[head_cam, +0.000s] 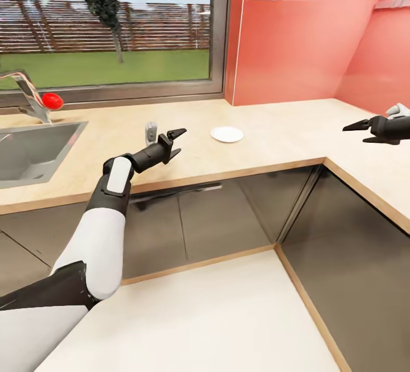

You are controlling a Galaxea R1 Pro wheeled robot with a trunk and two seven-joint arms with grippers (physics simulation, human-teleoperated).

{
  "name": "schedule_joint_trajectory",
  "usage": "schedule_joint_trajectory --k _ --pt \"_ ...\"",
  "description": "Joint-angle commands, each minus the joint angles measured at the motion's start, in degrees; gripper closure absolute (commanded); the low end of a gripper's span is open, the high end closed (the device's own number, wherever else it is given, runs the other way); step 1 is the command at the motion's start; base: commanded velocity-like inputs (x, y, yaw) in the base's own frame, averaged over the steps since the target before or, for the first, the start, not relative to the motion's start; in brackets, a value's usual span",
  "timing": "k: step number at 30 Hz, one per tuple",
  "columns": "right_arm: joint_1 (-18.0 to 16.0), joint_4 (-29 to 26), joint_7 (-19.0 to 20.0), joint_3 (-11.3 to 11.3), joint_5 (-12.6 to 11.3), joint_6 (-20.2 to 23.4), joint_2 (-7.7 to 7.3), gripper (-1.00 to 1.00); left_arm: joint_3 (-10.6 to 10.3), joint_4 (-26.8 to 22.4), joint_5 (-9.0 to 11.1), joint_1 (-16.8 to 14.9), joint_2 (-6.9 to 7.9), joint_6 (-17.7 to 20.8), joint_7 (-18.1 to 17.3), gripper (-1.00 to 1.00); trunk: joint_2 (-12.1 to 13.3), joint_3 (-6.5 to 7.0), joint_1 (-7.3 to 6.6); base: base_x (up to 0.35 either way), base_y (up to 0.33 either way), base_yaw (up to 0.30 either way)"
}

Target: Set up a coffee station on the kitchen countertop: keep the coffee maker on the countertop, move the bottle of coffee from the kitchen shelf to the counter next to the coffee maker, place a paper coffee filter on top of the coffee maker, put the saucer next to the coffee maker with the coffee cup on the saucer, and place the electric kettle next to the coffee maker.

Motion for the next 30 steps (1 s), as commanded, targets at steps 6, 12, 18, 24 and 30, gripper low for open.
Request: schedule_joint_trajectory --k 6,12,18,24,30 --pt "-0.03 -0.02 0.5 -0.37 0.6 0.28 0.02 -1.0 0.38 -0.09 -0.15 -0.08 -0.09 0.46 -0.29 -1.0 -0.02 -0.05 0.02 0.247 -0.2 0.112" --pt "-0.02 0.11 0.5 -0.36 0.6 0.28 0.13 -1.0 0.52 -0.12 -0.14 -0.08 -0.09 0.5 -0.36 -1.0 -0.02 -0.05 0.02 0.069 -0.056 0.251" --pt "0.04 0.21 0.5 -0.37 0.6 0.28 0.19 -1.0 0.43 -0.14 -0.15 -0.08 -0.09 0.5 -0.4 -1.0 -0.02 -0.05 0.02 0.089 -0.063 0.194" --pt "0.41 0.24 0.5 -0.37 0.6 0.28 0.27 -1.0 0.35 -0.15 -0.15 -0.08 -0.09 0.5 -0.39 -1.0 -0.02 -0.05 0.02 0.238 -0.168 0.023" --pt "0.75 0.24 0.5 -0.37 0.6 0.28 0.28 -1.0 0.36 -0.23 -0.14 -0.08 -0.09 0.68 -0.4 -1.0 -0.02 -0.05 0.02 0.254 -0.187 0.017"
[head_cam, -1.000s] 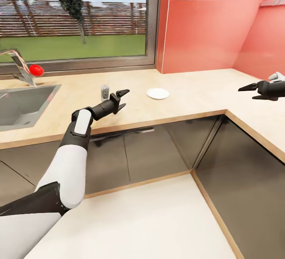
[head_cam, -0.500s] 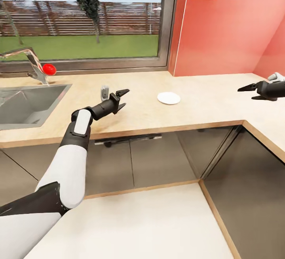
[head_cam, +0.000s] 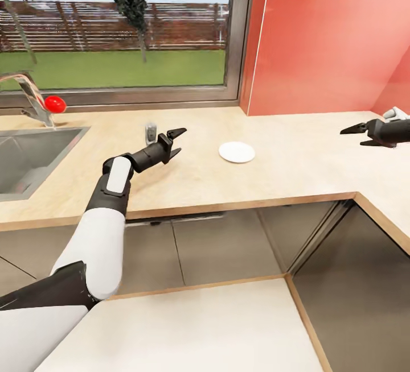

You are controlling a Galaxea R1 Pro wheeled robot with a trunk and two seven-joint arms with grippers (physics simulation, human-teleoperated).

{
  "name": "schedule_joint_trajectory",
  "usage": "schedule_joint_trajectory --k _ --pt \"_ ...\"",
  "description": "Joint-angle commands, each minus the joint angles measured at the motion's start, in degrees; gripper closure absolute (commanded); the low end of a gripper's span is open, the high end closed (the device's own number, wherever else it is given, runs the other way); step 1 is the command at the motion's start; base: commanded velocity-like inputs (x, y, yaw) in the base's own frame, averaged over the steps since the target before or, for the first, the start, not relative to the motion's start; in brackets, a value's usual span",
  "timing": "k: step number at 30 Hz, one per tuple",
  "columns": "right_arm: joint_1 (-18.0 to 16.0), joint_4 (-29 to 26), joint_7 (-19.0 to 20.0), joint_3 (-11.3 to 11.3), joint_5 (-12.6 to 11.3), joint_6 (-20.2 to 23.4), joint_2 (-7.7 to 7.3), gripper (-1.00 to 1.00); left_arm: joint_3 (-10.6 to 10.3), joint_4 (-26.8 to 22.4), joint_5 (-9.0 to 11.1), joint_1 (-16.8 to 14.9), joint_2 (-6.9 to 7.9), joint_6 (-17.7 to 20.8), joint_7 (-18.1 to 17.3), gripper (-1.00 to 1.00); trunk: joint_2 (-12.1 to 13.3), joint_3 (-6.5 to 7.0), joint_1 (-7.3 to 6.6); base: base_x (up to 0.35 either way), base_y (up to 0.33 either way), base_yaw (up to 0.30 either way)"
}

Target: Set up a coffee station on the kitchen countertop: keep the coffee maker on the countertop, move the bottle of coffee from the kitchen shelf to the counter next to the coffee maker, place a paper coffee filter on top of the coffee maker, put the saucer next to the coffee maker with the coffee cup on the saucer, and place the electric kettle next to the coffee maker.

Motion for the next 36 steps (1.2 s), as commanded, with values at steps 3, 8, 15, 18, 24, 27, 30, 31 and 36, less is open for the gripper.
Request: schedule_joint_trajectory --k 3,8,15,18,24,27,30,31,36 --pt "0.04 -0.03 0.5 -0.36 0.6 0.28 0.02 -1.0 0.32 -0.03 -0.14 -0.08 -0.09 0.73 -0.21 -1.0 -0.02 -0.05 0.02 0.177 -0.136 0.201" --pt "0.13 -0.01 0.5 -0.36 0.6 0.28 0.09 -1.0 0.34 -0.06 -0.13 -0.08 -0.09 0.89 -0.21 -1.0 -0.02 -0.05 0.02 0.088 -0.062 0.242" --pt "0.15 1.3 1.22 -0.44 0.52 0.26 0.11 -1.0 0.24 -0.14 -0.14 -0.08 -0.09 0.92 -0.21 -1.0 -0.02 -0.05 0.02 0.223 -0.167 0.075" --pt "0.15 1.49 2.89 -0.44 0.55 0.27 0.11 -1.0 0.29 -0.22 -0.15 -0.08 -0.09 0.92 -0.21 -1.0 -0.02 -0.05 0.02 0.176 -0.138 0.009" --pt "0.15 1.54 3.48 -0.44 0.59 0.28 0.11 -1.0 0.25 -0.23 -0.12 -0.08 -0.09 0.92 -0.21 -1.0 -0.02 -0.05 0.02 0.172 -0.12 0.002" --pt "1.14 2.52 4.46 -1.41 -0.36 0.04 1.1 -1.0 -0.09 0.75 -0.15 -1.05 -0.09 1.87 0.57 -1.0 -0.02 -0.05 0.02 0.0 0.0 0.0" --pt "2.12 3.49 5.42 -2.11 -1.32 0.04 2.07 -1.0 -0.21 1.72 -0.15 -2.03 -0.09 2.83 0.57 -1.0 -0.02 -0.05 0.02 0.0 0.0 0.0" --pt "2.45 3.81 5.74 -2.11 -1.64 0.04 2.4 -1.0 -0.21 2.05 -0.15 -2.35 -0.09 3.15 0.57 -1.0 -0.02 -0.05 0.02 0.0 0.0 0.0" --pt "3.53 5.42 7.35 -2.11 -3.24 0.04 4.03 -1.0 -0.21 3.66 -0.15 -3.97 -0.09 4.75 0.57 -1.0 -0.02 -0.05 0.02 0.0 0.0 0.0"
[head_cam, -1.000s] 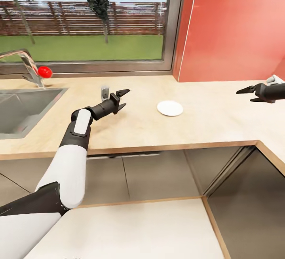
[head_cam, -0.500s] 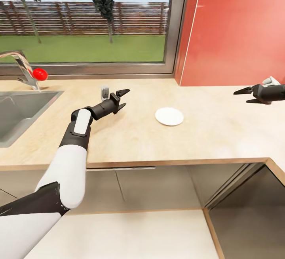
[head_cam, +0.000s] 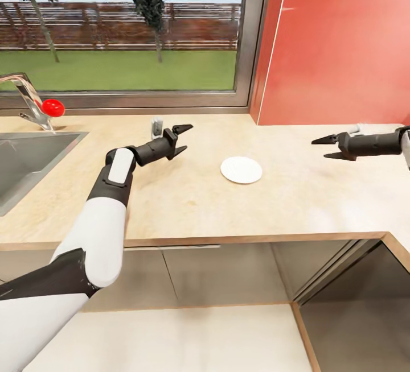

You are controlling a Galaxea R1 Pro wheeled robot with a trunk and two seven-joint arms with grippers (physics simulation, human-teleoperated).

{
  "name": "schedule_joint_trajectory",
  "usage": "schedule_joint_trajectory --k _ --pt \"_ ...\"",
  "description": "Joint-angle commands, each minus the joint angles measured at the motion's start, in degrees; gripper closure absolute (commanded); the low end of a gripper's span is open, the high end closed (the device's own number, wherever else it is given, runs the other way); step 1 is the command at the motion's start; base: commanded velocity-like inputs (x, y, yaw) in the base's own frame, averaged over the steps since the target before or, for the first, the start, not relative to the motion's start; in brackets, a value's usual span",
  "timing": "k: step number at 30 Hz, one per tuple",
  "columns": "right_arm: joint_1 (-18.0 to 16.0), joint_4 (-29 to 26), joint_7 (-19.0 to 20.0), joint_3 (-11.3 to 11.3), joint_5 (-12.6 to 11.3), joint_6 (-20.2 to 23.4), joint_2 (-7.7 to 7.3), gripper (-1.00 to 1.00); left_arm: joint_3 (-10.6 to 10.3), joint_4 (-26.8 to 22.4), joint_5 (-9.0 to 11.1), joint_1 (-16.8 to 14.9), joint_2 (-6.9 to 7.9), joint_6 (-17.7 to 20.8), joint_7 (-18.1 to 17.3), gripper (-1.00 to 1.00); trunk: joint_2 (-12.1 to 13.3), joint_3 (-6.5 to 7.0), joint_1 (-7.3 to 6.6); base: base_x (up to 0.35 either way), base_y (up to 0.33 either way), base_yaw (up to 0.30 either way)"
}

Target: Set up a coffee station on the kitchen countertop: keep the coffee maker on the countertop, move the bottle of coffee from the kitchen shelf to the counter next to the coffee maker, place a paper coffee filter on top of the coffee maker, put the saucer next to the coffee maker with the coffee cup on the saucer, and place the electric kettle next to the coffee maker.

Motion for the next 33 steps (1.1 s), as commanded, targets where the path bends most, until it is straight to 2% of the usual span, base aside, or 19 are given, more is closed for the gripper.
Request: schedule_joint_trajectory --k 1,4,9,12,17,18,22,27,33 --pt "-0.06 0.31 0.75 -0.42 0.28 0.33 0.37 -1.0 0.34 0.33 -0.3 -0.4 -0.08 0.71 -0.27 -1.0 -0.03 -0.05 0.0 0.0 0.0 0.0" --pt "-0.06 1.28 1.29 -0.42 -0.73 0.33 1.26 -1.0 0.34 1.3 -0.3 -0.51 -0.08 1.46 -0.27 -1.0 -0.03 -0.05 0.0 0.0 0.0 0.0" --pt "-0.06 2.33 1.29 -0.42 -2.33 0.33 1.26 -1.0 0.34 2.76 -0.3 -0.51 -0.08 1.46 -0.27 -1.0 -0.03 -0.05 0.0 0.0 0.0 0.0" --pt "-1.05 1.35 0.31 -1.43 -2.7 0.61 0.45 -1.0 -0.51 2.44 -0.3 -1.49 -0.08 2.47 -0.55 -1.0 -0.03 -0.05 0.0 0.0 0.0 0.0" --pt "-2.68 1.2 -0.56 -3.11 -4.49 0.69 0.76 -1.0 -0.86 4.04 -0.3 -3.1 -0.08 4.1 -0.65 -1.0 -0.03 -0.05 0.0 0.0 0.0 0.0" --pt "-3.79 2.96 -0.46 -8.16 -9.63 0.6 0.84 -1.0 -1.45 7.39 -0.3 -9.46 -0.08 4.53 -0.67 -1.0 -0.03 -0.05 0.0 0.0 0.0 0.0" --pt "-3.62 6.35 -0.4 -8.74 -11.36 0.43 1.22 -1.0 -5.7 7.94 -0.3 -10.04 -0.08 4.7 -0.77 -1.0 -0.03 -0.05 0.0 0.0 0.0 0.0" --pt "-3.48 10.03 -0.42 -8.84 -11.82 0.32 1.35 -1.0 -6.82 7.78 -0.3 -10.14 -0.08 4.67 -0.92 -1.0 -0.03 -0.05 0.0 0.0 -0.028 0.0" --pt "-3.41 10.85 -0.5 -8.85 -11.88 0.23 1.86 -1.0 -6.94 7.64 -0.3 -10.16 -0.08 4.69 -0.98 -1.0 -0.03 -0.05 0.0 0.0 -0.093 0.0"
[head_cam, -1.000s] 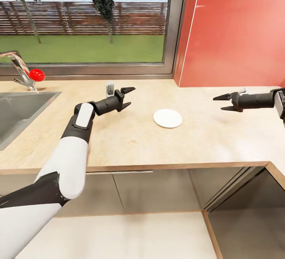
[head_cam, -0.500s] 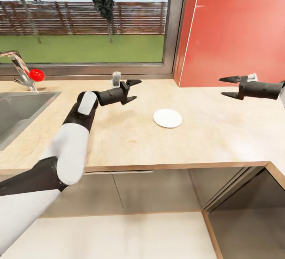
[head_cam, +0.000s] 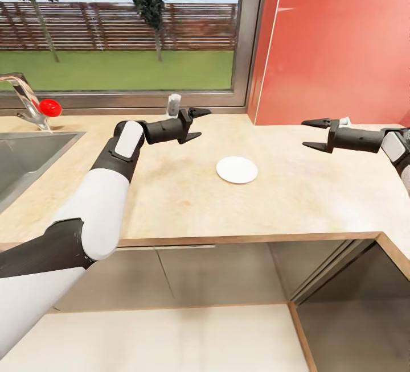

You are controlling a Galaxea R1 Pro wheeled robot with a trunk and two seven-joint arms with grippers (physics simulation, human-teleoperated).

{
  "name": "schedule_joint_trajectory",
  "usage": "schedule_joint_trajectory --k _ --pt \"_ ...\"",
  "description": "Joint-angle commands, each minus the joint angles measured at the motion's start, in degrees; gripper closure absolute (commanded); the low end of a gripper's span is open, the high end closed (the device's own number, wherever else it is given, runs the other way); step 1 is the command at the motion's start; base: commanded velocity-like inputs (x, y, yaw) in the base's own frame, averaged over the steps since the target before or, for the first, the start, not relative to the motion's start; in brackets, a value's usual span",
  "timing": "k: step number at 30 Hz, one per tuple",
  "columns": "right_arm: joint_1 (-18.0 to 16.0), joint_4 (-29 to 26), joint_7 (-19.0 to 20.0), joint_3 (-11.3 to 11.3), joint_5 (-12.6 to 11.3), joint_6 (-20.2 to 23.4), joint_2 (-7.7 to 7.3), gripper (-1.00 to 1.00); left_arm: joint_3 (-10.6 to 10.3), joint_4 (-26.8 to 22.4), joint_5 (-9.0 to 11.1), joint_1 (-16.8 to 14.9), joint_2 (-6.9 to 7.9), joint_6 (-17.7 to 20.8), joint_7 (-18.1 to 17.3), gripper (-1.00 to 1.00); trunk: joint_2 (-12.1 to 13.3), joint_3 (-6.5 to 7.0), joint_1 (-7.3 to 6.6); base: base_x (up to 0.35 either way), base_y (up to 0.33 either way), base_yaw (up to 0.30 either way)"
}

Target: Set up a coffee station on the kitchen countertop: keep the coffee maker on the countertop, move the bottle of coffee from the kitchen shelf to the counter next to the coffee maker, place a paper coffee filter on top of the coffee maker, put the saucer next to the coffee maker with the coffee cup on the saucer, and place the electric kettle next to the coffee maker.

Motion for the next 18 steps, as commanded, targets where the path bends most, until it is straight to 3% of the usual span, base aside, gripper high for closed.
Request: schedule_joint_trajectory --k 1,10,18 --pt "-0.04 0.01 0.38 -0.38 0.61 0.29 0.03 -1.0 0.42 -0.01 -0.46 -0.06 -0.09 0.35 -0.36 -1.0 -0.02 -0.05 0.0 0.0 -0.029 0.0" --pt "0.35 1.66 0.18 -0.38 0.6 0.28 0.22 -1.0 0.37 -0.18 -0.46 -0.07 -0.09 0.4 -0.46 -1.0 -0.02 -0.05 0.0 0.029 -0.075 0.004" --pt "0.35 1.82 0.17 -0.38 0.6 0.28 0.24 -1.0 0.37 -0.32 -0.46 -0.07 -0.09 0.4 -0.5 -1.0 -0.02 -0.05 0.0 0.049 -0.067 0.161"
